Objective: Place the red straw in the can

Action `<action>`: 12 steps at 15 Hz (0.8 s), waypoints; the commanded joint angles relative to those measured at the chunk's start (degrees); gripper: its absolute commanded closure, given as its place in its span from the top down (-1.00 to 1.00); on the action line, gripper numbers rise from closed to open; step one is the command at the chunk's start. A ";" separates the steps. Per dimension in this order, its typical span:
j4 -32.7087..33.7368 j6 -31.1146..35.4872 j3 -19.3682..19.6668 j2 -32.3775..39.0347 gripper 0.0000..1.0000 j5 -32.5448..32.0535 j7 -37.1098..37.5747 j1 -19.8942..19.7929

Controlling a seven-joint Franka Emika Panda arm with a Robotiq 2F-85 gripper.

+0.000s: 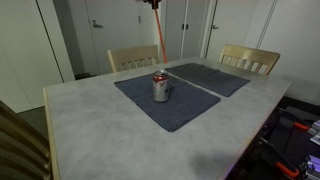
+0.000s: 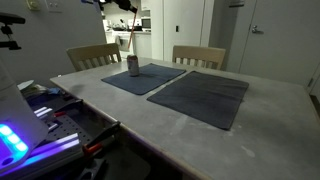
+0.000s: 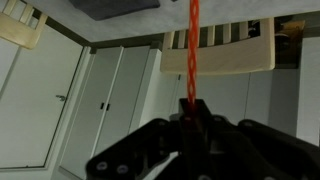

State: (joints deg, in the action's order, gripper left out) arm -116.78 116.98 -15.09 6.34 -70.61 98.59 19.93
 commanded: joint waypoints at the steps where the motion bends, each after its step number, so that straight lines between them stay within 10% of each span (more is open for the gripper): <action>1: -2.32 1.34 -0.32 -1.68 -0.96 -1.34 2.54 -0.93; 12: -2.53 3.56 0.35 -0.26 -0.96 -5.04 8.09 -1.99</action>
State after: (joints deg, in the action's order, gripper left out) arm -118.22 117.96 -14.71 6.37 -74.11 105.46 19.27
